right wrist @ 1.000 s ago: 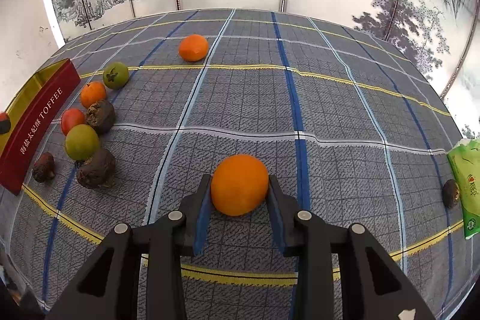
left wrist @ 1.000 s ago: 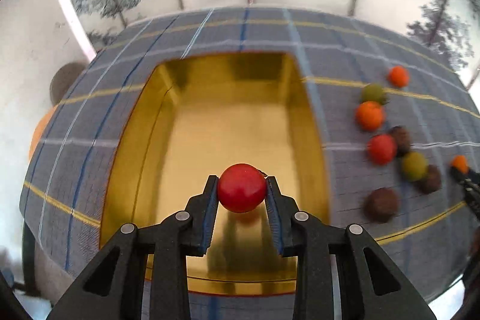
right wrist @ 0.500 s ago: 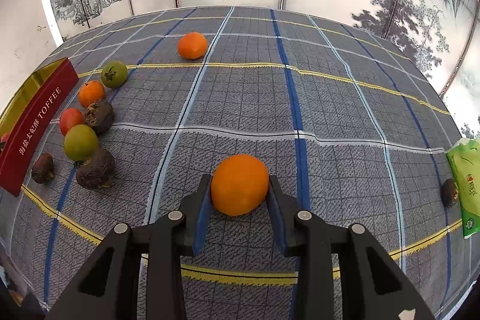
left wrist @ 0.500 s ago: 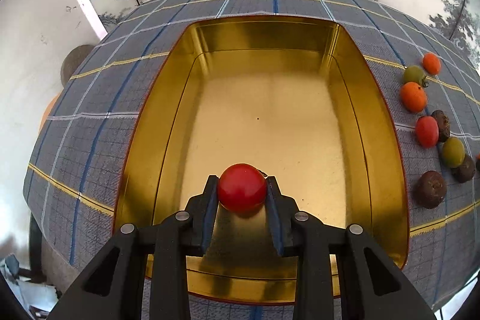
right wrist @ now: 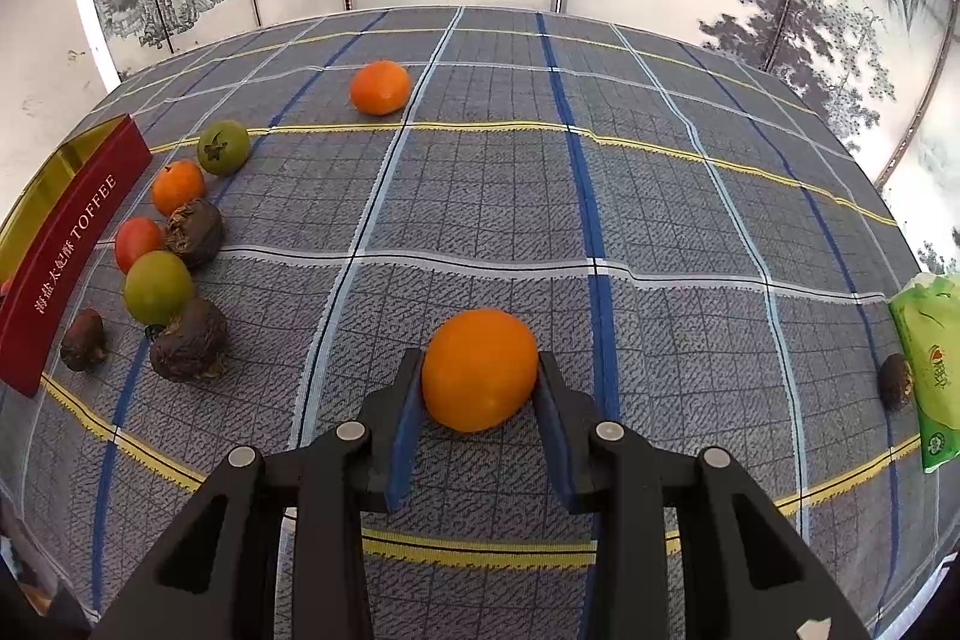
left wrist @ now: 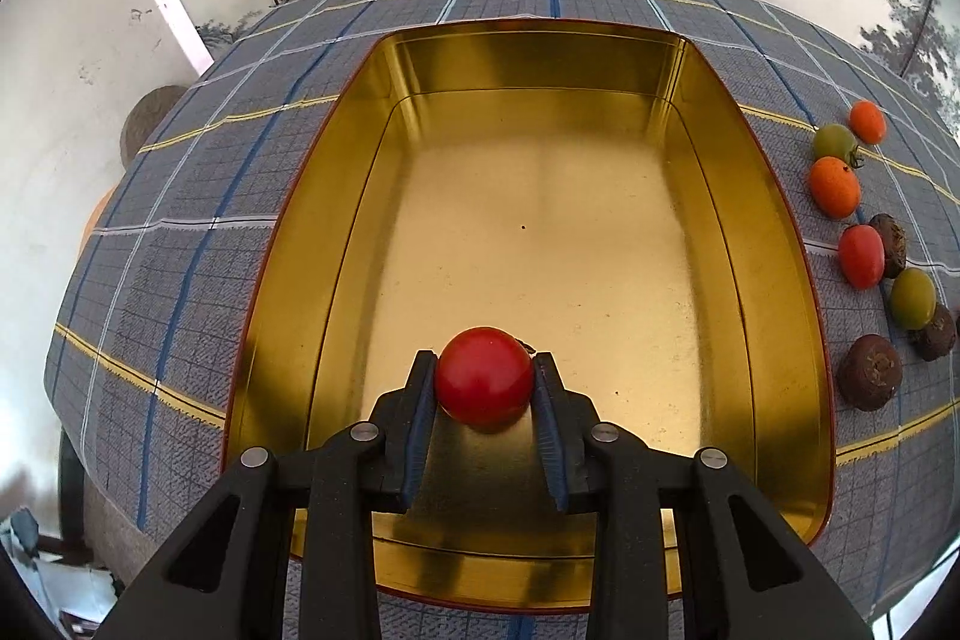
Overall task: Organize fruits
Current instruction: 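Carry the red tomato into the gold tin and open the left gripper, then carry the orange into the gold tin and open the right gripper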
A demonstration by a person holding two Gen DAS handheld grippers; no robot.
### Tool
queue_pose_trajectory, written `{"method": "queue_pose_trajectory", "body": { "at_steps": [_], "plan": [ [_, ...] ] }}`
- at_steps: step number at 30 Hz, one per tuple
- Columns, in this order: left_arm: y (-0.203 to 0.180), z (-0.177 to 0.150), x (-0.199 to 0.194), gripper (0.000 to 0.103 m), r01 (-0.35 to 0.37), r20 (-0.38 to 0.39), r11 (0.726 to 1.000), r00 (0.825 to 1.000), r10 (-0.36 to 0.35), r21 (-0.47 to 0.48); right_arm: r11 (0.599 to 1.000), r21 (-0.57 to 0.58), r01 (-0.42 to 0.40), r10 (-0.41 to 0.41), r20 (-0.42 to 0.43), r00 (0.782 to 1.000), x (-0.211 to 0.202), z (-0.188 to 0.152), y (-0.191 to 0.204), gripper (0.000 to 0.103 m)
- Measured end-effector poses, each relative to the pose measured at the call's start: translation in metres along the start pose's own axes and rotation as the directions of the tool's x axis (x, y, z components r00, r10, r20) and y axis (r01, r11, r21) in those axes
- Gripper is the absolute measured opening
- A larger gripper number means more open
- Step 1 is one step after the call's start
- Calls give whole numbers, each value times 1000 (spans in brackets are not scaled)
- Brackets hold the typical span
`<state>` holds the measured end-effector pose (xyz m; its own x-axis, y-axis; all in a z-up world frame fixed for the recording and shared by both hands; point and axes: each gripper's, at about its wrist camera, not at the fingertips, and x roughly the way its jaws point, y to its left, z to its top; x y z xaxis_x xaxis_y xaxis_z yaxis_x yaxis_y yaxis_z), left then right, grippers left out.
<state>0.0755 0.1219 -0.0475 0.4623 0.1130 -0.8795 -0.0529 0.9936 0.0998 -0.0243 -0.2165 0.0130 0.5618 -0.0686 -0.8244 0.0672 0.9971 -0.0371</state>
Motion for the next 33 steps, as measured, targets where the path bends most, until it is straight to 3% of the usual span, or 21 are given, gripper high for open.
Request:
{"method": "queue_pose_trajectory", "body": {
  "at_steps": [7,14,19,26,33],
  "plan": [
    [-2,0,-3,34,7,9,1000,1000,-7,17,1000,-2,12,-12,-3,1000,-1,1,2,32],
    [-4,1,-14,48,14,45,1000,999,-15,19,1000,-13,21,-21,1,1000,-7,5,6,31],
    [-4,4,-23,53,21,76,1000,997,-22,17,999,-43,-6,8,31,999,-21,16,21,31],
    [6,2,-45,60,75,145,997,987,-73,-9,983,-144,-111,123,80,989,-40,40,74,31],
    [32,-7,-64,64,119,169,989,980,-104,-84,923,-286,-258,286,62,956,-44,63,161,31]
  ]
}}
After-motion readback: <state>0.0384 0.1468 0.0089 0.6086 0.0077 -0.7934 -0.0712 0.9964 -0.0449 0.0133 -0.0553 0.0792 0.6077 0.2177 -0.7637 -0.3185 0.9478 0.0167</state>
